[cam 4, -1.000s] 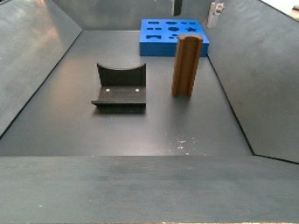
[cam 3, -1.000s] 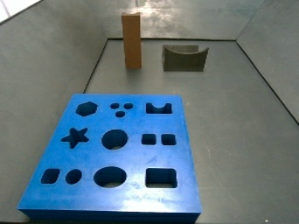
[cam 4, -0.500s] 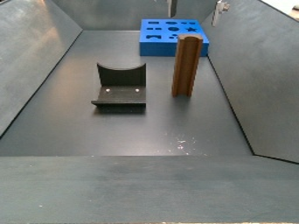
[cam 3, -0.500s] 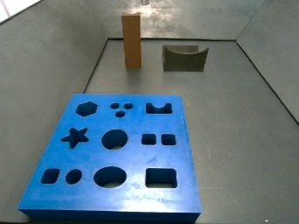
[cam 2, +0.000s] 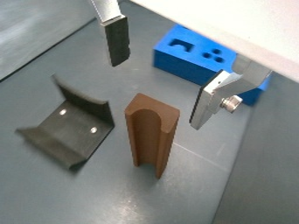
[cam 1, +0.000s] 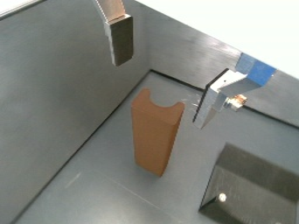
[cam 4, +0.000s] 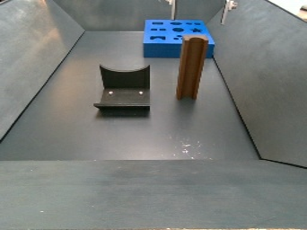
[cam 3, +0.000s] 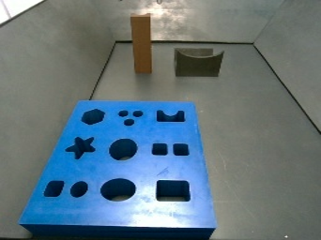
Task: Pick up the arch object. Move up. Place the arch object on the fixture. Regrasp the arch object. Rotate the arch object. Move to above the board. Insert the arch object.
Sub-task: Rotate the arch object.
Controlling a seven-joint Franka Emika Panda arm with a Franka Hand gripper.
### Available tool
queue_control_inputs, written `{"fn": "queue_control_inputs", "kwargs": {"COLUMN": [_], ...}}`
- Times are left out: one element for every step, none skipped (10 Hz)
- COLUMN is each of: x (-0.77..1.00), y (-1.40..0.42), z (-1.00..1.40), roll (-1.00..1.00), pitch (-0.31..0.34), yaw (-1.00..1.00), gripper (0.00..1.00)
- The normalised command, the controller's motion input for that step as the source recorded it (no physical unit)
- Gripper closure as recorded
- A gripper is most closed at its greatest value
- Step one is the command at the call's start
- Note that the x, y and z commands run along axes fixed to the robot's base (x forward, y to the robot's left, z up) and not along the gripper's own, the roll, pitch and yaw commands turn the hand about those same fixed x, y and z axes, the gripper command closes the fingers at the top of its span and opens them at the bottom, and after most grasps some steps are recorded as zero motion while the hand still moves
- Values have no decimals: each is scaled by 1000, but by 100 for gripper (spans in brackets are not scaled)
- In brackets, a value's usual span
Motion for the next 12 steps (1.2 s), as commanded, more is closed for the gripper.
{"fn": "queue_control_inputs", "kwargs": {"x": [14,15,16,16,0,13,41,39,30,16,15,15], "y": [-3,-3,-3,-2,0,2,11,9,8,7,9,10], "z": [1,2,3,4,-1000,-1000,-1000,-955,-852,-593,-443,-301], "roll": [-92,-92,-91,-91,-90,-86,-62,-40,-25,12,31,49], "pitch": [63,62,61,60,60,47,-8,-30,-36,-50,-53,-55], "yaw": [930,682,398,258,193,114,73,54,49,37,31,26], "gripper": [0,0,0,0,0,0,0,0,0,0,0,0]}}
